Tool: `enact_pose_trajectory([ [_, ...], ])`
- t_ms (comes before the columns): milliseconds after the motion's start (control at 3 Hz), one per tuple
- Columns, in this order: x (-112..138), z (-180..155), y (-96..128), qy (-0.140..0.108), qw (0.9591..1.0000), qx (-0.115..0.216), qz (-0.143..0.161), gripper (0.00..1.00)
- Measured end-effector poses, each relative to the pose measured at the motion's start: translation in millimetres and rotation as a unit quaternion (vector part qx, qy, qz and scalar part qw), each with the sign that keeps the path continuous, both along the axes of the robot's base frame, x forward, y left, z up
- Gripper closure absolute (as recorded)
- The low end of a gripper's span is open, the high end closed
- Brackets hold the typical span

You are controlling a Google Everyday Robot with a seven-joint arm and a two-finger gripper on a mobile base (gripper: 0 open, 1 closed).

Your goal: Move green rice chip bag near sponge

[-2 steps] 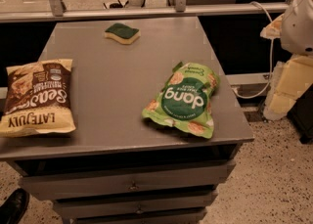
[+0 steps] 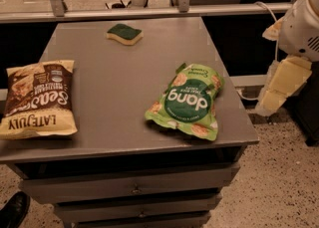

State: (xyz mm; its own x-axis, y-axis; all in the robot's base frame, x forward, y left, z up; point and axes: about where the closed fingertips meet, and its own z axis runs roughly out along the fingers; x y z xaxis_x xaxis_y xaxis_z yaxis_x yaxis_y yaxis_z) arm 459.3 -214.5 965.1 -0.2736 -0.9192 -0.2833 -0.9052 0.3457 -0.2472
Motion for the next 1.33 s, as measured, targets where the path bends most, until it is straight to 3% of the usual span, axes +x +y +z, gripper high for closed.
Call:
enact_pose_trajectory([
  [333,23,-26,8,-0.003,0.9983,0.044,-0.038,0.00],
  [667,45,-53,17,0.002,0.9928,0.091,-0.079,0.00],
  [1333,85,-92,49,0.022,0.9769,0.171,-0.127,0.00],
])
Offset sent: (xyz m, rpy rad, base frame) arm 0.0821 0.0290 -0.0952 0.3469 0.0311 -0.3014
